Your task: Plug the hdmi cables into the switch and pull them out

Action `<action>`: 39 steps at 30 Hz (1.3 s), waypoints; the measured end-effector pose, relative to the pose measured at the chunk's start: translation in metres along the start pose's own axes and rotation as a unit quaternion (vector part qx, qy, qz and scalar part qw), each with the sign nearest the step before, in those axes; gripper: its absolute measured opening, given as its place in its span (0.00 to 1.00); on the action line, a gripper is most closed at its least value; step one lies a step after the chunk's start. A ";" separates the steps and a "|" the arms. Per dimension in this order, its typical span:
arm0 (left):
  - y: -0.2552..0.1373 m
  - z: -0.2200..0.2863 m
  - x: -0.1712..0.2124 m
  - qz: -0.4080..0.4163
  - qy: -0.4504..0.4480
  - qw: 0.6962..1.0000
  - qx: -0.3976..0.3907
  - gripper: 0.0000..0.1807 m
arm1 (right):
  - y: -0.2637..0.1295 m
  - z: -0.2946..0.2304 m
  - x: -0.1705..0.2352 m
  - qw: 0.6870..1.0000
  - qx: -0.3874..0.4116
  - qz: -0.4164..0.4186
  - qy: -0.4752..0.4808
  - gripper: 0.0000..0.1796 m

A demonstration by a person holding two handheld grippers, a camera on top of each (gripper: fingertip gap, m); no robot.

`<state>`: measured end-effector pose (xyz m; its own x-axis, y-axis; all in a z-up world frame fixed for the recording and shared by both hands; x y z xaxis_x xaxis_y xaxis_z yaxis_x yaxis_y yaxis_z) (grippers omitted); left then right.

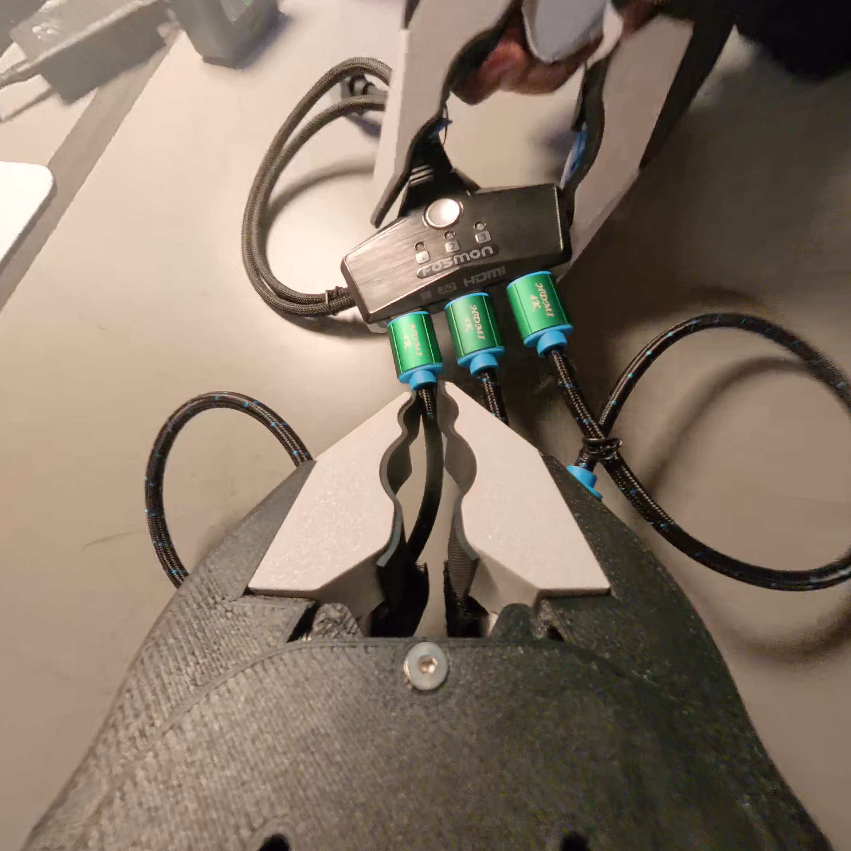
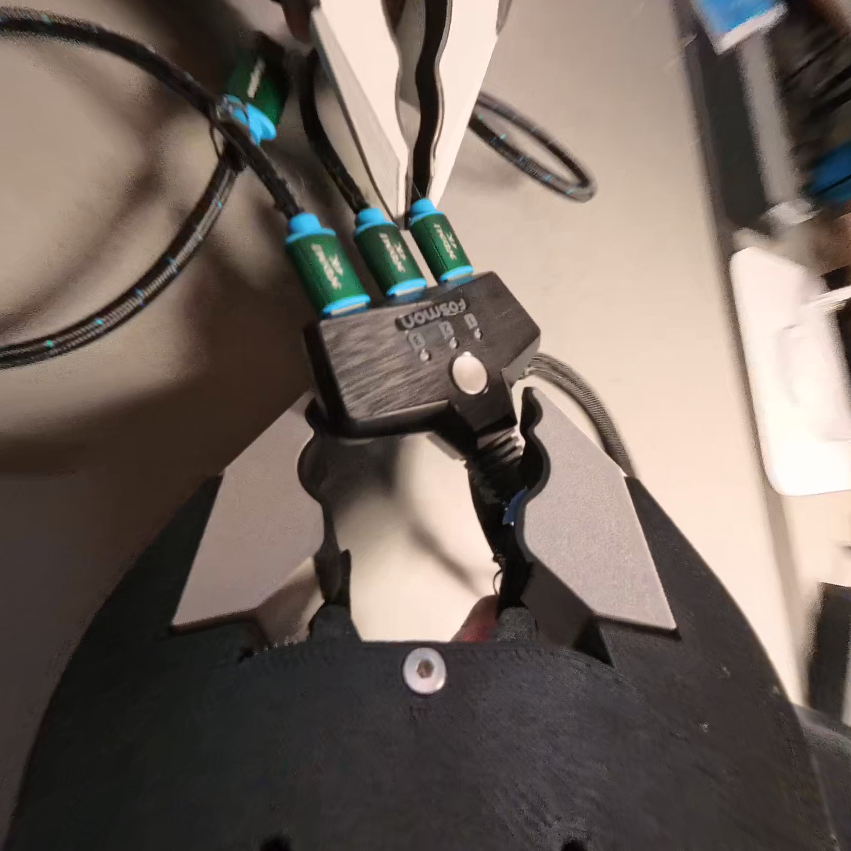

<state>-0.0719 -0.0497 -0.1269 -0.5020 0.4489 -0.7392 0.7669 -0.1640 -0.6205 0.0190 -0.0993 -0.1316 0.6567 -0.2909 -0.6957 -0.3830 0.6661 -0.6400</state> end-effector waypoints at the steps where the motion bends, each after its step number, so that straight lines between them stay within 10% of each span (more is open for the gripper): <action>1: -0.004 -0.004 -0.003 0.013 -0.015 1.000 -0.006 0.03 | -0.002 0.005 -0.003 0.999 0.033 0.013 -0.031 0.50; 6: -0.019 -0.009 -0.018 0.067 -0.040 0.997 -0.002 0.03 | -0.009 0.021 -0.032 0.969 0.186 0.072 -0.149 0.46; 9: -0.019 -0.005 -0.022 0.071 -0.031 0.997 0.005 0.03 | -0.016 0.019 -0.045 0.953 0.217 0.083 -0.194 0.26; 16: -0.092 -0.036 -0.075 0.260 0.002 0.953 -0.159 0.08 | -0.046 0.048 -0.053 0.936 0.288 0.010 -0.204 0.15; 26: -0.116 -0.060 -0.064 0.350 -0.071 0.907 -0.223 0.07 | -0.225 0.125 -0.092 0.900 0.433 0.015 -0.055 0.13; 32: -0.077 -0.047 -0.052 0.282 -0.054 0.939 -0.189 0.07 | -0.324 0.131 -0.030 0.879 0.466 0.044 0.088 0.13; 39: -0.053 -0.030 -0.054 0.257 -0.034 0.954 -0.150 0.07 | -0.334 0.104 0.107 0.848 0.442 0.068 0.284 0.12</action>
<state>-0.0732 -0.0387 -0.0466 -0.0449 0.3170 -0.9474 0.9936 -0.0842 -0.0753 0.2847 -0.2818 0.0420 0.1309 -0.2868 -0.9490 0.3720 0.9015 -0.2211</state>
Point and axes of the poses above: each gripper's, where its closed fingertips meet, y out along the fingers, x out of its underside, z = x × y across the jaws, the point moved 3 cm from there along -y, back along the fingers, and after that the axes turned 11 degrees about y, right-handed, at the moved point
